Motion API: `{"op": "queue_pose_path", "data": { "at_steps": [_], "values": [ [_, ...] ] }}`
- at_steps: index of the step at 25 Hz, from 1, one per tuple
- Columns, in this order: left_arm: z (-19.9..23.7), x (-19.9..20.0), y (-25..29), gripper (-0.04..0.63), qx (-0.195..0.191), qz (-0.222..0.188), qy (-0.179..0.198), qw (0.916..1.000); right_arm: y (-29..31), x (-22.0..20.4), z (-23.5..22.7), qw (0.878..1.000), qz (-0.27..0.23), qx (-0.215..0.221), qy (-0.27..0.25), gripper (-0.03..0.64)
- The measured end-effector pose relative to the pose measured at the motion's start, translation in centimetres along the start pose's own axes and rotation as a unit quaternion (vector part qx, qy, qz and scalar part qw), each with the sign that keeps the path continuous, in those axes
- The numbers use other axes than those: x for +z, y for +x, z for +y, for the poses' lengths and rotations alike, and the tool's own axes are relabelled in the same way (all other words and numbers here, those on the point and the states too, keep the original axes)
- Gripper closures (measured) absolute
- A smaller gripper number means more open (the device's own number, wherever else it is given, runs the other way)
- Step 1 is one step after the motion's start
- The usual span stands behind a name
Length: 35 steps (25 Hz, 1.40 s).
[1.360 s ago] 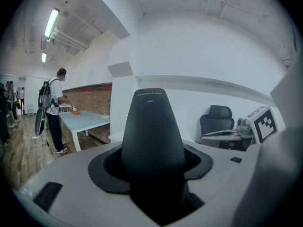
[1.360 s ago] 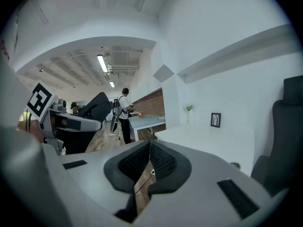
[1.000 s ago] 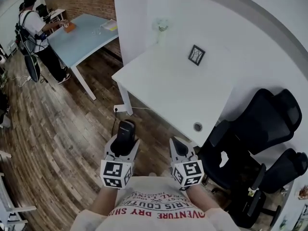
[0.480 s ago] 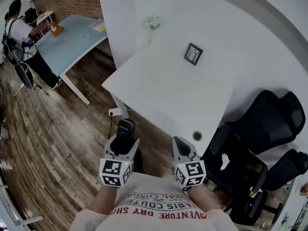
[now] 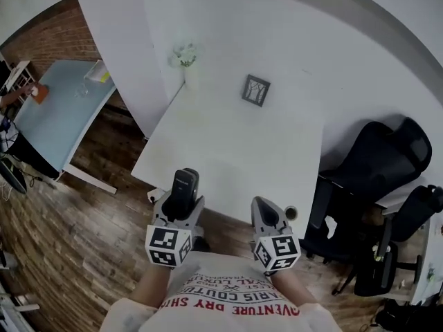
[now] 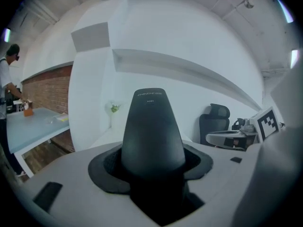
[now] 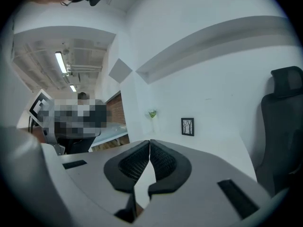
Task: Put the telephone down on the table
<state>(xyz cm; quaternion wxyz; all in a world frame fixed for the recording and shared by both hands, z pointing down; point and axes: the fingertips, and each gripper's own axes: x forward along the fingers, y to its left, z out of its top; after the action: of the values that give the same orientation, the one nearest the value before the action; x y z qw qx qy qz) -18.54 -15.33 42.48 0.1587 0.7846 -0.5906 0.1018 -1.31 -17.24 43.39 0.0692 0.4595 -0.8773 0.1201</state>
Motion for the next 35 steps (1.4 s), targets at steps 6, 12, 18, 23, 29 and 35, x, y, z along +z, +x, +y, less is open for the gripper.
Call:
{"op": "queue_pose_path", "data": {
  "at_steps": [6, 12, 18, 23, 29, 35],
  "values": [
    [6.2, 2.4, 4.8, 0.307, -0.051, 0.015, 0.02, 0.9984, 6.8, 1.1, 1.0, 0.999, -0.002, -0.05, 0.019, 0.592],
    [10.3, 3.2, 8.6, 0.307, -0.097, 0.034, 0.035, 0.994, 11.5, 1.5, 1.9, 0.995, 0.004, -0.09, 0.03, 0.592],
    [9.9, 2.5, 11.9, 0.307, -0.138, 0.062, 0.031, 0.988, 12.4, 2.8, 0.4, 0.992, 0.002, -0.124, 0.014, 0.592],
    [8.3, 2.3, 14.3, 0.307, -0.15, 0.078, 0.022, 0.9854, 14.3, 1.4, -1.3, 0.992, 0.033, -0.11, 0.054, 0.592],
    [6.7, 0.5, 17.9, 0.307, -0.156, 0.12, 0.022, 0.9802, 16.3, -0.4, -5.1, 0.988, 0.062, -0.116, 0.075, 0.592],
    [6.5, -4.7, 23.5, 0.307, -0.136, 0.202, -0.001, 0.97, 17.9, -3.4, -8.6, 0.984, 0.102, -0.119, 0.084, 0.592]
  ]
}}
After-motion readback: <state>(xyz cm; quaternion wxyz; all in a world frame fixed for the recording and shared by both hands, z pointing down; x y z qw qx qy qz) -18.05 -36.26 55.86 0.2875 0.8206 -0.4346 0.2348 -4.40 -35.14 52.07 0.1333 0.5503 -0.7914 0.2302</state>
